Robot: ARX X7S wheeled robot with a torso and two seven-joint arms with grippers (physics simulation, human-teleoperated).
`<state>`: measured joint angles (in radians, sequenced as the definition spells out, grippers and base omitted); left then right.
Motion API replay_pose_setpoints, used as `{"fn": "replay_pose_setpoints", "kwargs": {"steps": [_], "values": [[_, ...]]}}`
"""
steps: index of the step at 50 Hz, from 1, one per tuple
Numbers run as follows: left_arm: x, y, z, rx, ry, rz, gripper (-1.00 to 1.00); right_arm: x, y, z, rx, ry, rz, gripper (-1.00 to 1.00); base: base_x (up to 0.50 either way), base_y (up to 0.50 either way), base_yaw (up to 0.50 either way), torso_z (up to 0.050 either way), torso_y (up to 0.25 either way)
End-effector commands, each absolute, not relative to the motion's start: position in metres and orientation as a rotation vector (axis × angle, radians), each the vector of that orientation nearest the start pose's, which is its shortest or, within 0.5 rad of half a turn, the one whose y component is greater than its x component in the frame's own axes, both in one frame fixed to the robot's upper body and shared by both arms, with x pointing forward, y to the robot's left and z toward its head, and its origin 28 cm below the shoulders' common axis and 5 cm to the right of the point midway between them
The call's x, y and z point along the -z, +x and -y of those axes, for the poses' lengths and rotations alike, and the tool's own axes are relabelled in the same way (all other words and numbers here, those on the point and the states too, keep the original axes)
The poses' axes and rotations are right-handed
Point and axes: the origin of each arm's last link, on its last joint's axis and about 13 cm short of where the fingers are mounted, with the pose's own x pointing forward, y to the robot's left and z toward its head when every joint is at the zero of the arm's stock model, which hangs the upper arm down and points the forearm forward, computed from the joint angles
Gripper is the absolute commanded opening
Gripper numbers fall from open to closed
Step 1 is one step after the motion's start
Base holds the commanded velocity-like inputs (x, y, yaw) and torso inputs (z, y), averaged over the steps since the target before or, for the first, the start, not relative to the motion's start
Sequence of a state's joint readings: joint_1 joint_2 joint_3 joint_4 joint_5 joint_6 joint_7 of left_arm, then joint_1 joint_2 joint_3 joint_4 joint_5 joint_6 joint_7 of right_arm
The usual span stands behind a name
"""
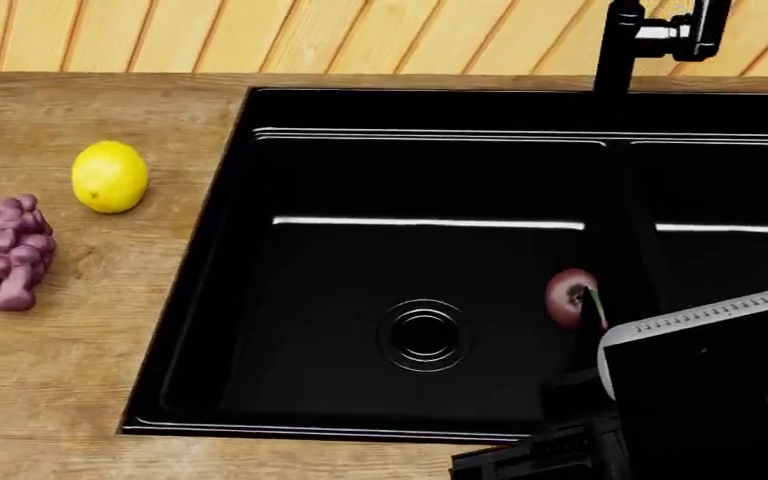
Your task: There is a mixed pile of frozen fruits and vegetables on the counter. Locate all the frozen vegetables and place the items in a bowl on the counter. Take all the frozen fruits and defrost them in a running sink.
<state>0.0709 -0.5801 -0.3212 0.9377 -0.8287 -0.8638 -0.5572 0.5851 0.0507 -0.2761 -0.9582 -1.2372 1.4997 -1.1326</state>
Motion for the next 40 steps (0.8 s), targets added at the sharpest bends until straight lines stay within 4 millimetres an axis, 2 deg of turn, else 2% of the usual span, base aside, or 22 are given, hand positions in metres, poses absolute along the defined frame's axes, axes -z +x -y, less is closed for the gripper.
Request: {"fn": "replay_pose_setpoints", "kwargs": {"steps": [1,17,22,28,31,33,35,37,40], "values": [[-0.166,0.15,-0.275,-0.179,0.065,-0.004,1.0,-0.223,0.177,0.138,-0.093,-0.262,0.005,-1.0,0.36,0.38,0.0,0.0,0.0],[-0.165,0.151,-0.273,-0.178,0.067,-0.004,1.0,-0.221,0.178,0.138,-0.092,-0.268,-0.004,-1.0,0.42,0.26,0.0,0.0,0.0],[-0.165,0.144,-0.276,-0.175,0.068,-0.003,1.0,-0.221,0.178,0.138,-0.091,-0.27,-0.009,-1.0,0.43,0.17,0.0,0.0,0.0],[-0.163,0.154,-0.271,-0.172,0.07,-0.004,1.0,-0.22,0.179,0.138,-0.093,-0.262,-0.022,-1.0,0.3,0.09,0.0,0.0,0.002],[-0.162,0.152,-0.271,-0.17,0.07,-0.004,1.0,-0.221,0.183,0.138,-0.096,-0.265,-0.06,-1.0,0.0,0.0,0.0,0.0,0.0],[-0.165,0.136,-0.279,-0.17,0.069,-0.003,1.0,-0.223,0.186,0.138,-0.11,-0.265,-0.093,-1.0,0.0,0.0,0.0,0.0,0.0],[-0.165,0.144,-0.275,-0.17,0.07,-0.004,1.0,-0.225,0.192,0.137,-0.137,-0.269,-0.148,-1.0,0.0,0.0,0.0,0.0,0.0],[-0.166,0.136,-0.279,-0.17,0.069,-0.003,1.0,-0.229,0.199,0.137,-0.138,-0.28,-0.165,-1.0,0.0,0.0,0.0,0.0,0.0],[-0.166,0.149,-0.273,-0.172,0.068,-0.003,1.0,-0.234,0.213,0.138,-0.164,-0.286,-0.215,-1.0,0.0,0.0,0.0,0.0,0.0]]}}
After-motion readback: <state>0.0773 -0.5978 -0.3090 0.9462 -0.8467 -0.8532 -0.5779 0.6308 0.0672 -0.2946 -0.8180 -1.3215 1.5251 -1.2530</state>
